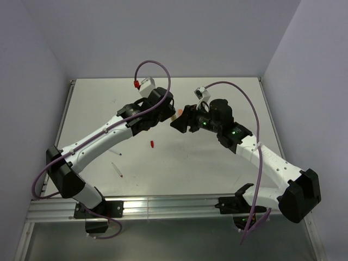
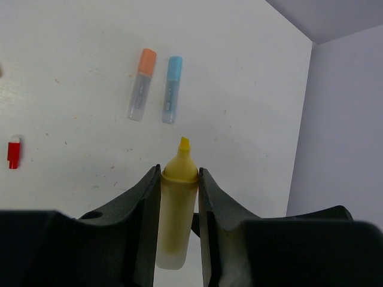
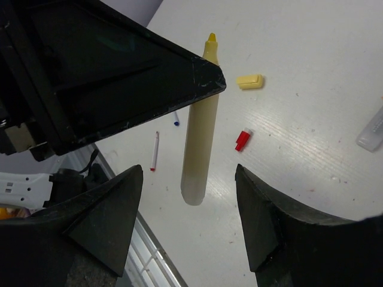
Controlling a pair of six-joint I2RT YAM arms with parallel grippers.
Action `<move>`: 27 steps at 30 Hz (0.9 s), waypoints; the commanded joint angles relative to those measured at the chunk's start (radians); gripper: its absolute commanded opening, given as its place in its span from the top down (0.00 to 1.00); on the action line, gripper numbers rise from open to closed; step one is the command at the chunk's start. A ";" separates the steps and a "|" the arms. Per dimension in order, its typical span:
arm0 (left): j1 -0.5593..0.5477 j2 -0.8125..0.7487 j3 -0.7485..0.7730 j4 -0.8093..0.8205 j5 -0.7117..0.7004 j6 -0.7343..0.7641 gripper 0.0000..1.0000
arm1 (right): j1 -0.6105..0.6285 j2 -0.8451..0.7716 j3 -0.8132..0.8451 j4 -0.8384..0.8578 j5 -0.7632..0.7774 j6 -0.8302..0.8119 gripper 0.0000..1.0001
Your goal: Insert the pens into the pen caps
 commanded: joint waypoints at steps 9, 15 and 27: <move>-0.048 0.049 0.089 0.064 0.011 -0.009 1.00 | 0.009 0.001 0.048 0.044 0.053 -0.018 0.34; -0.061 0.039 0.069 0.079 0.008 -0.011 1.00 | 0.006 0.001 0.043 0.018 0.069 -0.017 0.39; -0.068 0.021 0.037 0.107 0.023 -0.007 1.00 | 0.006 0.011 0.048 0.001 0.096 -0.011 0.55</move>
